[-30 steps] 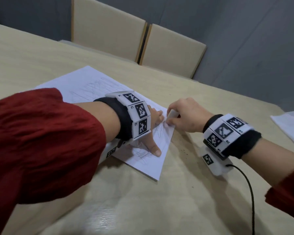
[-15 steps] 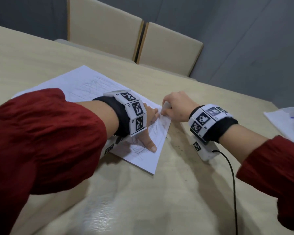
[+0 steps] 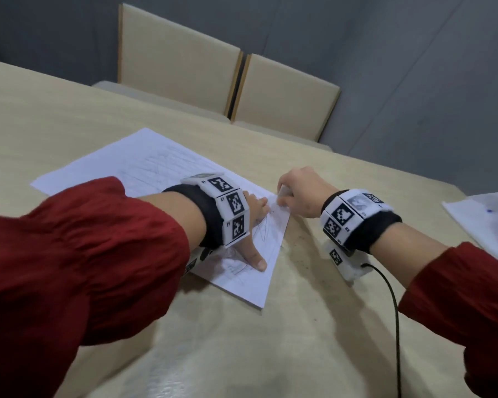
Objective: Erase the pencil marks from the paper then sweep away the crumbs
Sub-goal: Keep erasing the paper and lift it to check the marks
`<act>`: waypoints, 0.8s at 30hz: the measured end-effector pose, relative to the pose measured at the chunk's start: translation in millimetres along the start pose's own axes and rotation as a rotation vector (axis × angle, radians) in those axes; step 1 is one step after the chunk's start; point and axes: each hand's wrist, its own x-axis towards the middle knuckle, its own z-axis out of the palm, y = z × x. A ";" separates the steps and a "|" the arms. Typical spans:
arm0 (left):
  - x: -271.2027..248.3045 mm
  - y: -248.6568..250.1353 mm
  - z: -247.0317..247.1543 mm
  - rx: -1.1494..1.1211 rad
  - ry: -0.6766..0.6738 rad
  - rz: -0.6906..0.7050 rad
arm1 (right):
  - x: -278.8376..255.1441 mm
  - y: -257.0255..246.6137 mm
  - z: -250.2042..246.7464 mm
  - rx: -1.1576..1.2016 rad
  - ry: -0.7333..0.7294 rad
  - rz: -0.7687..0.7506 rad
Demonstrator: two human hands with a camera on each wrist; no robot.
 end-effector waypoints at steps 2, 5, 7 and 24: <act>-1.5 0.6 -1.9 0.013 -0.002 0.013 | -6.5 -0.6 0.9 0.011 -0.036 -0.032; -5.9 6.8 -5.7 0.043 -0.004 0.011 | -15.5 1.3 5.4 0.012 -0.035 -0.032; -8.1 8.8 -7.7 0.044 0.019 0.013 | -8.1 3.6 6.9 0.013 -0.008 -0.015; -5.6 4.2 -1.8 -0.032 -0.020 -0.015 | 0.0 13.7 0.5 -0.035 -0.001 -0.004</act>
